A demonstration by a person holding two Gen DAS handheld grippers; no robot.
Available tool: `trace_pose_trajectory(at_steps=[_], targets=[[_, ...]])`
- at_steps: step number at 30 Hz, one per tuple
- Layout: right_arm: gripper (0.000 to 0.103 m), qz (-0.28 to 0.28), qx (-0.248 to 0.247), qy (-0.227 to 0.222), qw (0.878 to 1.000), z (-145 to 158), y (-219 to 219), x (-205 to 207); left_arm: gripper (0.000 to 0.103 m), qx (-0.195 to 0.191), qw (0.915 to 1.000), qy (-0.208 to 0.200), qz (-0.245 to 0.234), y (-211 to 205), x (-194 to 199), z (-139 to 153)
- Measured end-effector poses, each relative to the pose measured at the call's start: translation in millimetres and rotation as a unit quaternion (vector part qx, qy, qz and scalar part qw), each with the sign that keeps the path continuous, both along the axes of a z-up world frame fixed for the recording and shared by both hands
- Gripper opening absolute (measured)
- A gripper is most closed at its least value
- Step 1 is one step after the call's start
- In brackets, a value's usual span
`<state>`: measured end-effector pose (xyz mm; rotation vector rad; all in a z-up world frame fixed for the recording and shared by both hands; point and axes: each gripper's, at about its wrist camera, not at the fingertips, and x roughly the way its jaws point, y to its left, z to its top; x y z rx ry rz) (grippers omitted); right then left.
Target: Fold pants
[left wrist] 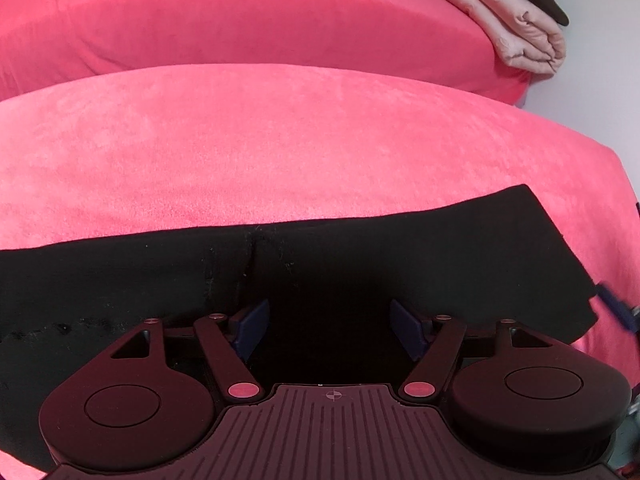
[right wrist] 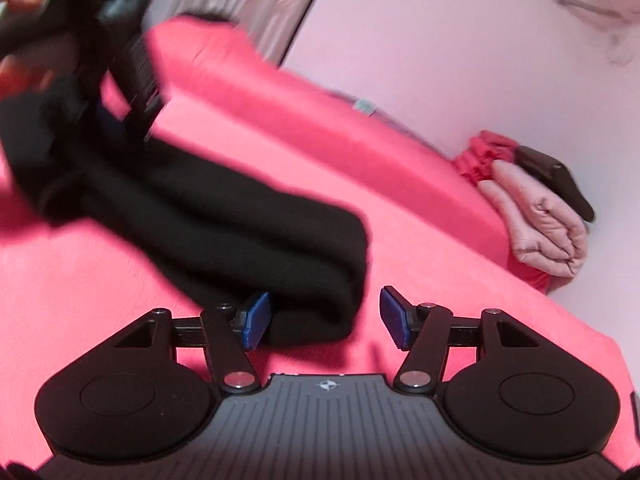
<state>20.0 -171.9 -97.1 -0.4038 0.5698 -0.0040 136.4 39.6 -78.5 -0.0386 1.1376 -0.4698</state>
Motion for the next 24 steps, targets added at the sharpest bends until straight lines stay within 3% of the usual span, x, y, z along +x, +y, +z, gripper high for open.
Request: trace_pose_trajectory(at_steps=[3, 7, 10, 12, 13, 14, 15, 17, 19, 21, 23, 24], targets=[[0.072, -0.03, 0.058, -0.005, 0.998, 9, -14, 1, 0.103, 0.002, 1.0, -0.003, 0.001, -3, 0, -1], [0.071, -0.02, 0.023, 0.027, 0.999, -5, -5, 11, 0.103, 0.004, 1.0, -0.007, 0.001, -4, -2, -2], [0.07, -0.001, -0.006, 0.002, 1.0, -13, 5, 15, 0.103, 0.008, 0.9999, -0.01, -0.003, -5, -3, -1], [0.075, -0.058, 0.002, -0.036, 0.998, -10, -6, 22, 0.103, 0.008, 0.9999, -0.009, -0.004, -6, -3, -1], [0.076, -0.075, 0.04, -0.032, 0.996, -9, -15, 24, 0.103, 0.009, 0.9999, -0.01, -0.006, -6, -3, -2], [0.074, -0.078, 0.058, -0.018, 0.995, -12, -18, 25, 0.103, 0.009, 0.9999, -0.01, -0.007, -6, -3, -2], [0.071, -0.065, 0.036, 0.001, 0.997, -19, -14, 28, 0.103, 0.01, 0.9999, -0.011, -0.008, -6, -3, -2], [0.067, -0.038, 0.011, -0.008, 0.999, -20, -8, 29, 0.103, 0.012, 0.9998, -0.014, -0.01, -7, -3, -2], [0.066, -0.034, 0.049, -0.024, 0.998, -12, -15, 38, 0.103, 0.012, 0.9998, -0.015, -0.009, -7, -3, -3], [0.063, -0.04, 0.069, 0.003, 0.997, -16, -21, 56, 0.103, 0.011, 0.9998, -0.016, -0.007, -8, -4, -4], [0.046, -0.028, 0.087, 0.046, 0.995, -23, -26, 72, 0.103, 0.012, 0.9998, -0.016, -0.006, -9, -5, -4], [0.032, -0.023, 0.098, 0.041, 0.994, -20, -31, 71, 0.103, 0.012, 0.9998, -0.016, -0.006, -10, -5, -4]])
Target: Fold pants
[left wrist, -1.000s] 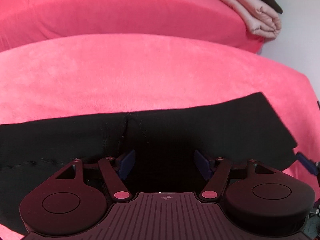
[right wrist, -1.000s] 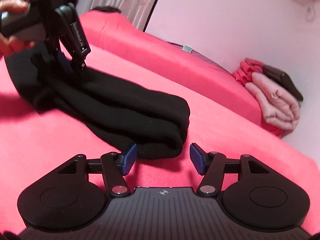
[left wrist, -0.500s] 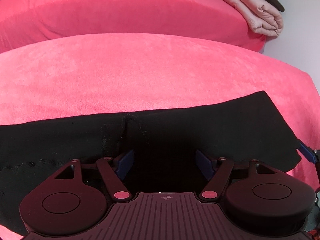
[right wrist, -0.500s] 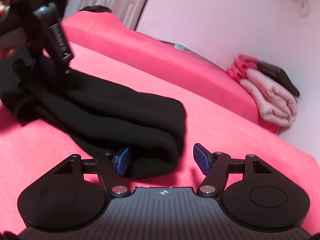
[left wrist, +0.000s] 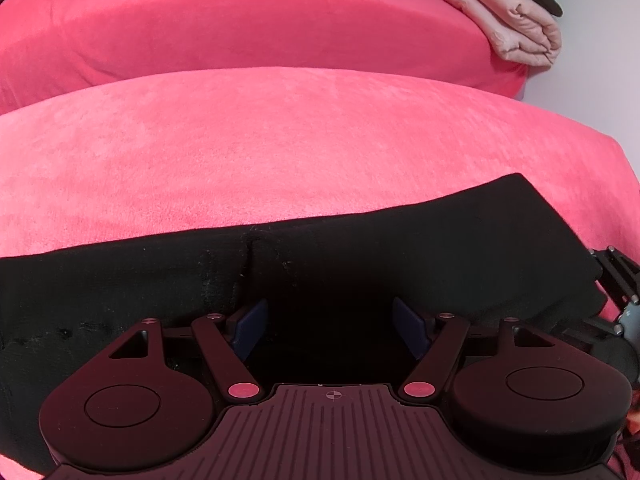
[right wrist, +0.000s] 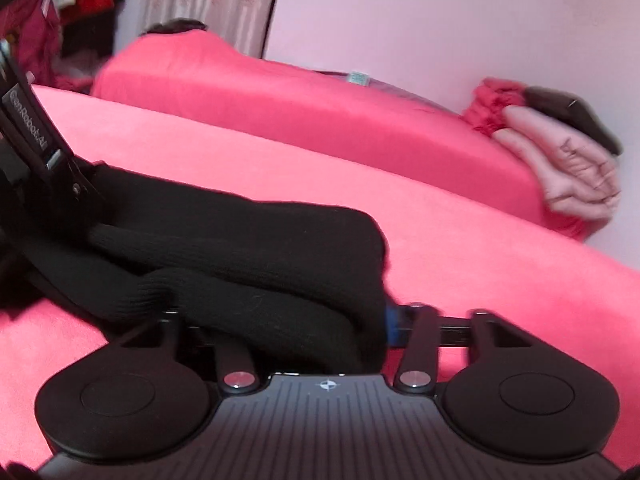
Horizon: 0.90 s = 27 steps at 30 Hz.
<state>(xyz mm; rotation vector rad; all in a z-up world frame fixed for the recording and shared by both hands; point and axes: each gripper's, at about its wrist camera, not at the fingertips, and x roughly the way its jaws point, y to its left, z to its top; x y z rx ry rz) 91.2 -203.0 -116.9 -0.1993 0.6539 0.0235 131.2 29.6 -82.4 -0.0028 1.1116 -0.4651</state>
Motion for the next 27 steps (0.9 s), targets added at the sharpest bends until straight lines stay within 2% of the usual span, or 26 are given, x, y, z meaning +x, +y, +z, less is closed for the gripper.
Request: trace_pose_trajectory(at_steps=[3, 7, 13, 15, 17, 18, 19, 20, 21, 24, 27], targets=[[0.026, -0.004, 0.015, -0.014, 1.0, 14, -14, -12, 0.103, -0.003, 1.0, -0.001, -0.005, -2, -3, 1], [0.025, -0.006, -0.034, -0.054, 0.998, 37, -8, -46, 0.103, -0.03, 0.9991, 0.007, -0.03, -13, -13, 4], [0.026, -0.097, -0.022, -0.059, 0.993, 74, -60, -104, 0.103, -0.089, 0.9928, 0.016, -0.079, -53, -47, 8], [0.031, -0.119, 0.003, -0.031, 0.992, 70, -76, -131, 0.103, -0.07, 0.992, -0.004, -0.105, -73, -62, 6], [0.04, -0.125, 0.009, 0.025, 0.992, 50, -80, -152, 0.103, -0.042, 0.9904, -0.031, -0.128, -89, -75, 5], [0.038, -0.12, 0.016, 0.061, 0.991, 37, -81, -159, 0.103, -0.031, 0.9894, -0.038, -0.137, -95, -79, 4], [0.038, -0.115, 0.027, 0.067, 0.991, 32, -81, -167, 0.103, -0.017, 0.9883, -0.046, -0.145, -100, -83, 3], [0.043, -0.11, 0.025, 0.056, 0.992, 34, -78, -173, 0.103, -0.009, 0.9874, -0.05, -0.15, -103, -84, 3], [0.053, -0.105, 0.015, 0.053, 0.993, 37, -75, -175, 0.103, -0.008, 0.9872, -0.049, -0.152, -103, -83, 3], [0.068, -0.093, 0.015, 0.051, 0.994, 49, -82, -180, 0.103, -0.022, 0.9881, -0.031, -0.149, -99, -74, 4], [0.069, -0.078, 0.059, 0.067, 0.993, 61, -98, -186, 0.103, -0.027, 0.9876, -0.023, -0.153, -93, -67, 6]])
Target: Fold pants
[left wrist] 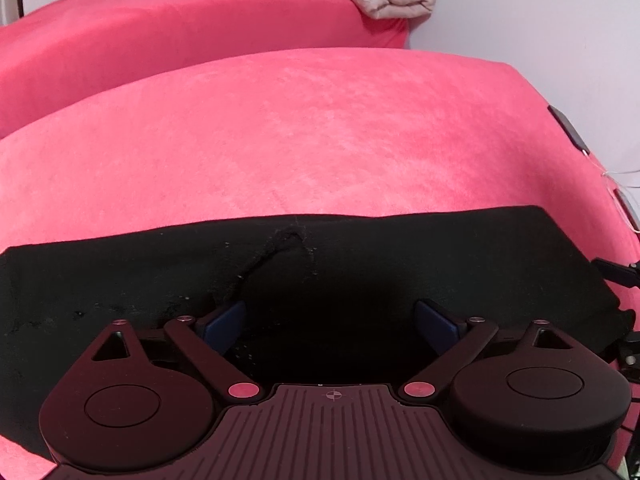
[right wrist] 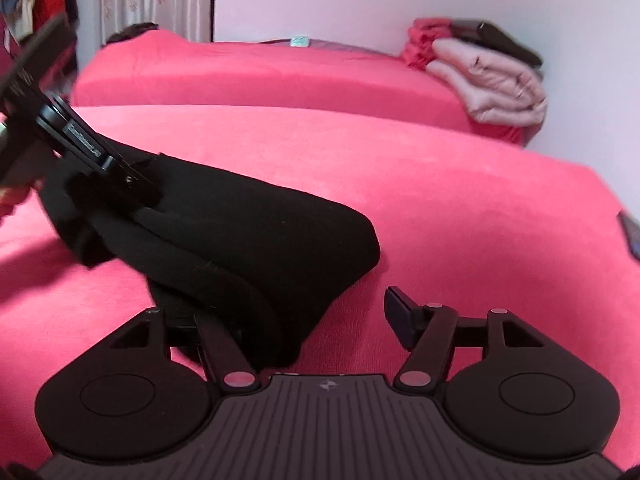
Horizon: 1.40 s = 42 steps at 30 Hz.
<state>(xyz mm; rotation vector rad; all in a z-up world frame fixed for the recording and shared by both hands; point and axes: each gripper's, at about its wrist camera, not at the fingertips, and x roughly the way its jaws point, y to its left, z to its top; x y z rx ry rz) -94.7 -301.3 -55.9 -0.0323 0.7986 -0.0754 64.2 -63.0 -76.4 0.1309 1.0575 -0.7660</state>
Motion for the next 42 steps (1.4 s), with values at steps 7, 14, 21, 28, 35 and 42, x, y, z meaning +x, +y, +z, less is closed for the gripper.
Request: trace_pose_trajectory(at_steps=[7, 14, 21, 28, 35, 42], targets=[[0.069, 0.061, 0.003, 0.006, 0.998, 19, 1, -6, 0.103, 0.002, 1.0, 0.003, -0.002, 3, 1, 1], [0.078, 0.098, 0.061, -0.018, 0.993, 50, 14, -6, 0.103, 0.006, 1.0, 0.002, -0.005, 3, -4, 1], [0.08, -0.129, 0.251, 0.045, 0.958, 20, -57, 42, 0.103, 0.01, 0.9999, 0.0, -0.004, -1, -4, 0], [0.056, -0.2, 0.349, 0.096, 0.911, -24, -70, 92, 0.103, 0.009, 1.0, -0.002, 0.0, 1, -6, -1], [0.026, -0.163, 0.295, 0.0, 0.941, 12, -70, 102, 0.103, 0.005, 1.0, -0.003, 0.008, -11, -10, -1], [0.062, -0.21, 0.304, 0.038, 0.929, -9, -93, 88, 0.103, 0.001, 1.0, 0.002, 0.006, 3, -14, 2]])
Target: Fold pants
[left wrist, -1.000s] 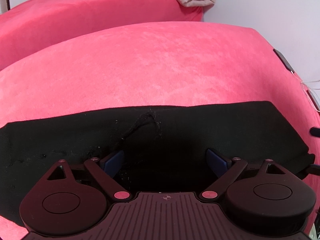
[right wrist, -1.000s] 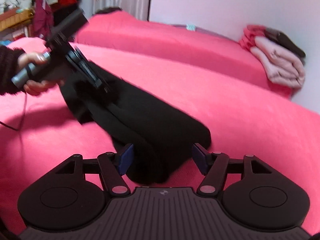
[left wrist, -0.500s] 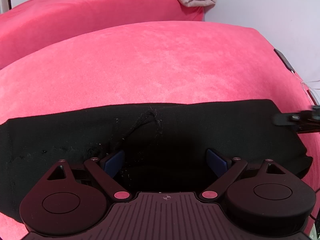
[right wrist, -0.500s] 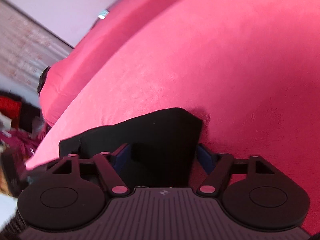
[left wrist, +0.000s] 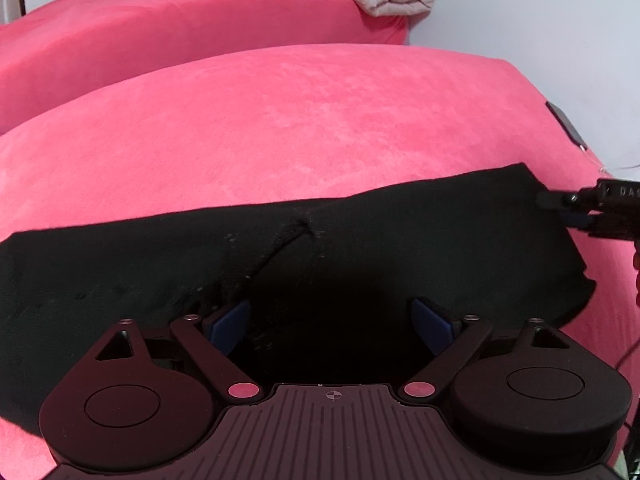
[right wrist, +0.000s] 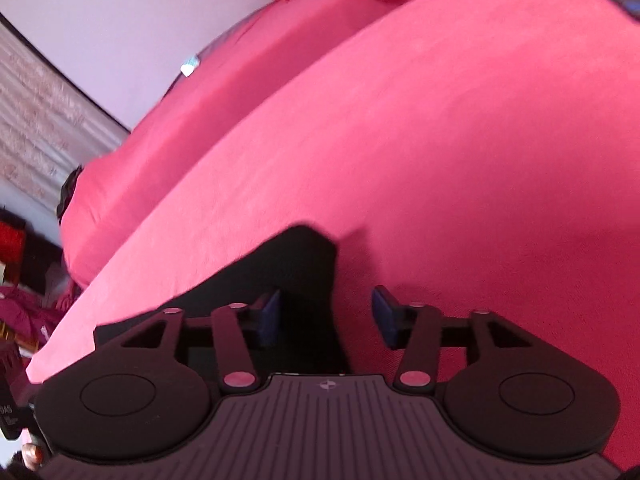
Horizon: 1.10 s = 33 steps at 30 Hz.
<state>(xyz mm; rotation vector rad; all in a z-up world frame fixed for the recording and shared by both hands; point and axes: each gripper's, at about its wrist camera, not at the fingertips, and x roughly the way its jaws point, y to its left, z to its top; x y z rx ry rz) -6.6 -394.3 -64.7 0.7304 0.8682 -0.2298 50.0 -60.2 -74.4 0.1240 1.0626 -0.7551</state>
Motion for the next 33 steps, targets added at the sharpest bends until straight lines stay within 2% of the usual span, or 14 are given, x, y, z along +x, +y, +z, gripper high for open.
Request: trace_pose_trajectory(at_steps=[3, 6, 8, 10, 13, 15, 17, 20, 21, 23, 25, 27, 30, 33], targets=[[0.063, -0.011, -0.042, 0.004, 0.999, 20, -7, 0, 0.103, 0.007, 0.9994, 0.002, 0.033, 17, 1, 6], [0.065, 0.002, -0.07, -0.019, 0.997, 46, -9, 9, 0.103, -0.012, 0.9969, 0.018, 0.075, 48, 1, 8], [0.065, 0.041, -0.072, -0.04, 0.996, 57, -5, 15, 0.103, -0.012, 0.994, 0.026, 0.106, 66, 0, 6], [0.065, 0.11, -0.084, -0.041, 0.99, 62, 22, 33, 0.103, -0.002, 0.9906, 0.035, 0.132, 83, -1, 0], [0.062, 0.239, -0.107, -0.037, 0.964, 59, 80, 57, 0.103, 0.007, 0.9859, 0.051, 0.16, 100, -2, -11], [0.049, 0.306, -0.12, -0.022, 0.944, 51, 118, 72, 0.103, 0.003, 0.9839, 0.052, 0.171, 106, -4, -11], [0.042, 0.362, -0.121, -0.016, 0.924, 44, 151, 80, 0.103, 0.007, 0.9836, 0.045, 0.174, 108, -7, -10], [0.042, 0.42, -0.153, -0.017, 0.894, 37, 192, 94, 0.103, 0.037, 0.9831, 0.038, 0.175, 108, -7, -12], [0.043, 0.431, -0.157, -0.004, 0.889, 31, 202, 97, 0.103, 0.042, 0.9825, 0.04, 0.177, 110, -6, -14], [0.043, 0.47, -0.167, 0.045, 0.866, 16, 210, 106, 0.103, 0.038, 0.9806, 0.049, 0.186, 116, -6, -16], [0.044, 0.487, -0.177, 0.04, 0.854, 26, 213, 111, 0.103, 0.027, 0.9778, 0.058, 0.199, 126, -10, -14], [0.058, 0.505, -0.156, 0.034, 0.848, 42, 207, 125, 0.103, 0.009, 0.9741, 0.063, 0.217, 139, -15, -8], [0.065, 0.537, -0.108, 0.036, 0.836, 65, 190, 151, 0.103, -0.005, 0.9615, 0.063, 0.267, 161, -20, -2], [0.07, 0.567, -0.062, 0.053, 0.82, 82, 183, 187, 0.103, -0.022, 0.9402, 0.075, 0.332, 183, -20, -2]])
